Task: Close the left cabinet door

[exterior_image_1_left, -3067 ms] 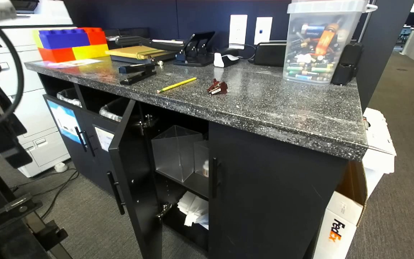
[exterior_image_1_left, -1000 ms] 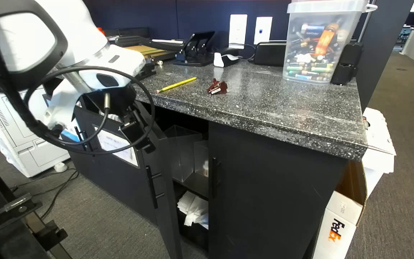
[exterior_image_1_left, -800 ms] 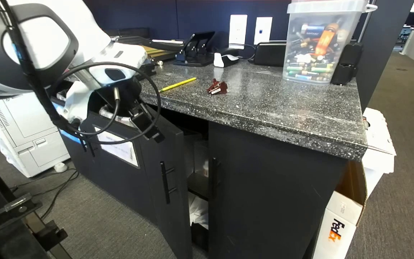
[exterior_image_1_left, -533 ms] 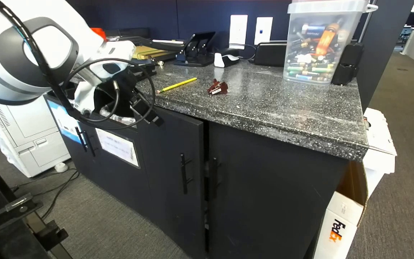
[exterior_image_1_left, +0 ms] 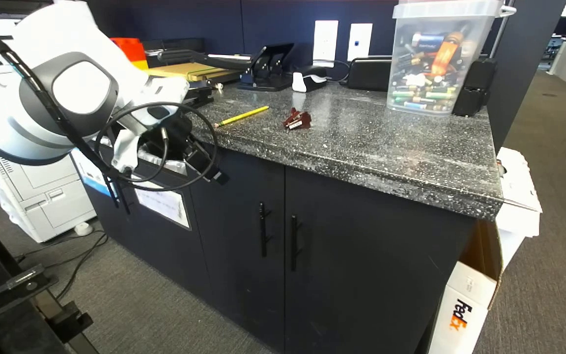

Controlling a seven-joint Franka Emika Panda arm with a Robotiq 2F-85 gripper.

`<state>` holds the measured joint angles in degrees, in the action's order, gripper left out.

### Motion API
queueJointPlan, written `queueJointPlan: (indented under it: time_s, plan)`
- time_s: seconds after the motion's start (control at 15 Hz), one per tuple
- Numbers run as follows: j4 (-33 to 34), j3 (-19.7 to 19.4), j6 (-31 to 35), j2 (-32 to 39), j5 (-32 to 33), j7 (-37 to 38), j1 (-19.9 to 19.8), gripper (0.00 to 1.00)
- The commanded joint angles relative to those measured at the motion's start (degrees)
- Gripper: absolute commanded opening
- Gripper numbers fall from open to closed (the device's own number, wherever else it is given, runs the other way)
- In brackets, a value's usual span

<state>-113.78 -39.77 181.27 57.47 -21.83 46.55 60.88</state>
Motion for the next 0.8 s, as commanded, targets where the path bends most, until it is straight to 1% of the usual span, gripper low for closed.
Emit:
queueJointPlan:
  time_s: [0.0,0.2,0.33,0.47,0.6,0.67,0.73]
  plan:
    - [-9.76,11.15,4.69,-13.31,2.33,-8.06,-7.76,1.00]
    - [-17.97,20.58,8.09,-21.31,2.02,-14.39,-13.52,1.00]
    - [-23.67,27.55,8.67,-27.15,2.03,-18.38,-18.38,1.00]
    - [-29.89,35.67,7.69,-33.27,2.29,-21.88,-24.84,1.00]
    - [-35.09,44.35,4.79,-39.19,3.03,-23.75,-32.11,1.00]
    - [-36.68,48.64,2.87,-41.13,3.39,-24.09,-35.48,1.00]
    - [-31.09,41.93,6.27,-33.75,1.56,-22.59,-29.47,1.00]
